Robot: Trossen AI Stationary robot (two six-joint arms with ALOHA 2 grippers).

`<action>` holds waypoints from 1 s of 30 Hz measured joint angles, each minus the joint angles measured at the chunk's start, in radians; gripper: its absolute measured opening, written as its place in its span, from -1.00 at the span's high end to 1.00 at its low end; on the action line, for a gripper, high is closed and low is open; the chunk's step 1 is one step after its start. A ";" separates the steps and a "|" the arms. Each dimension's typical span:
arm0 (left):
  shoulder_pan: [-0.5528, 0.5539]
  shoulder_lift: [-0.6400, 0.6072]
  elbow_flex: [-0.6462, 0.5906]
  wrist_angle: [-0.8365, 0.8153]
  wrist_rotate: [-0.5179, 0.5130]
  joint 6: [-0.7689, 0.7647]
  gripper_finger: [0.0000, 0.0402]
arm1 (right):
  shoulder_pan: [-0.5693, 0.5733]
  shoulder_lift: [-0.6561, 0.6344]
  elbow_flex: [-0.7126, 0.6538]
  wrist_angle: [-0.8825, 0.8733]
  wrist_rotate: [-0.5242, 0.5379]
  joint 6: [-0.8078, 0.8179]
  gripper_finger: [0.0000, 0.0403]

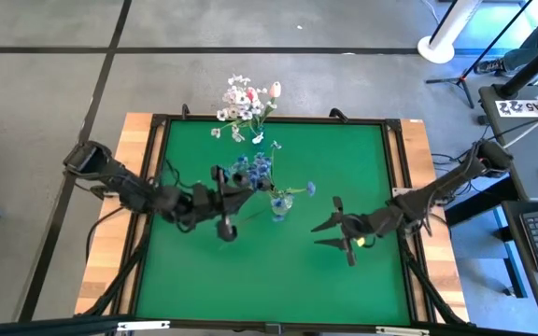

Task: Sort flowers into vase by color
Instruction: Put the black flower into the transparent vase

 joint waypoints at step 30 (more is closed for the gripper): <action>0.149 0.246 0.015 0.038 0.041 -0.091 1.00 | -0.412 0.173 -0.287 0.494 -0.284 0.036 0.28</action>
